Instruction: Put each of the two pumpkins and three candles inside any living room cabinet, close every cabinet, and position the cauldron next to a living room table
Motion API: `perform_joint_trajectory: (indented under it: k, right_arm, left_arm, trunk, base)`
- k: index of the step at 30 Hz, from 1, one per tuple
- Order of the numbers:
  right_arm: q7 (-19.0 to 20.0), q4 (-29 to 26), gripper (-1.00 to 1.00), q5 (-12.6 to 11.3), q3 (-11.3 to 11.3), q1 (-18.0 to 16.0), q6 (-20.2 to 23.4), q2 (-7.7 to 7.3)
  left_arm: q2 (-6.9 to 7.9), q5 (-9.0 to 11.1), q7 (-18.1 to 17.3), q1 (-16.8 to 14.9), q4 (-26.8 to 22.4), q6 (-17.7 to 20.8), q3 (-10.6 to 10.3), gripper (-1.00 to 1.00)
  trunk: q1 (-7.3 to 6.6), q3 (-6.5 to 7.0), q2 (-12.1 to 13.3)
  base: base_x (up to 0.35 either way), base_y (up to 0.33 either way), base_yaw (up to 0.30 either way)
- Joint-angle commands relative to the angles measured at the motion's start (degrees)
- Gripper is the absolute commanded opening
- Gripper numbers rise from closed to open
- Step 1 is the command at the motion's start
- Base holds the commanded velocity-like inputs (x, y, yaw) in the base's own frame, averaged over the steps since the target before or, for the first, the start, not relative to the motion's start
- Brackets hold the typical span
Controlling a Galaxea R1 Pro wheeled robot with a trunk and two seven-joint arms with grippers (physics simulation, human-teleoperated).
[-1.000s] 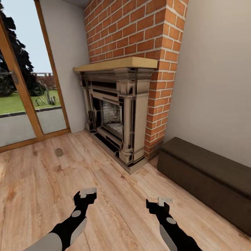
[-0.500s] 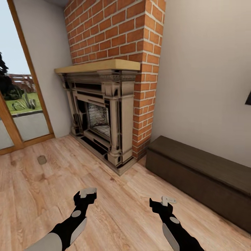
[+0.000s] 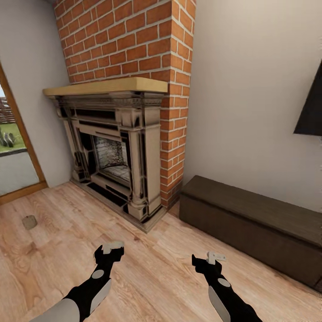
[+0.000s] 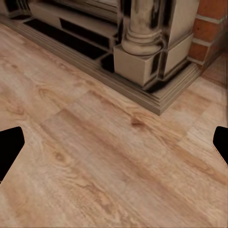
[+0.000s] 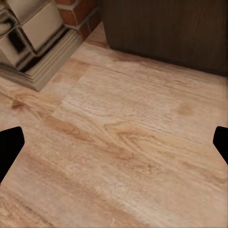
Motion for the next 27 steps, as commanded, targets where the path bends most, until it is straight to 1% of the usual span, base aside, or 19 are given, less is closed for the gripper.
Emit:
perform_joint_trajectory:
  k: [1, 4, 9, 14, 16, 20, 27]
  right_arm:
    - [-0.4, 0.0, 1.0, -0.6, 0.4, -0.1, -0.3, -0.07]
    - [-0.4, 0.0, 1.0, -0.6, 0.3, -0.1, -0.3, -0.05]
    - [-0.4, 0.1, 1.0, -0.6, 0.2, -0.1, -0.3, -0.06]
    - [-0.4, 0.2, 1.0, -1.0, 0.2, -0.1, -0.3, -0.15]
    - [-0.4, 0.2, 1.0, -2.3, 0.2, -0.1, -0.3, -0.23]
    - [-0.4, 0.2, 1.0, -3.3, 0.2, -0.1, -0.5, -0.33]
    - [-0.4, 0.2, 1.0, -3.6, 0.2, -0.1, -1.5, -0.37]
  left_arm:
    - [0.07, 0.4, 0.4, 0.0, -0.1, -0.2, -0.5, 1.0]
    - [0.07, 0.4, 0.4, 0.0, -0.1, -0.2, -0.5, 1.0]
    - [0.07, 0.4, 0.4, 0.0, -0.1, -0.2, -0.5, 1.0]
    - [0.07, 0.4, 0.4, 0.0, -0.1, -0.2, -0.5, 1.0]
    - [0.07, 0.4, 0.4, 0.0, -0.1, -0.2, -0.5, 1.0]
    - [0.07, 0.4, 0.4, 0.0, -0.1, -0.2, -0.5, 1.0]
    - [0.07, 0.4, 0.4, 0.0, -0.1, -0.2, -0.8, 1.0]
  trunk:
    - [0.02, 0.0, 0.0]
    - [0.02, 0.15, 0.0]
    - [0.02, 0.4, 0.0]
    - [0.02, 0.66, 0.0]
    - [0.02, 0.76, 0.0]
    - [0.02, 0.97, 0.0]
    - [0.02, 1.33, 0.0]
  base:
    - [0.249, 0.249, -0.265]
    - [0.256, 0.216, -0.265]
    - [0.15, 0.076, -0.265]
    - [0.032, 0.015, -0.265]
    - [0.008, 0.004, -0.265]
    - [0.003, 0.001, -0.265]
    - [0.001, 0.0, -0.264]
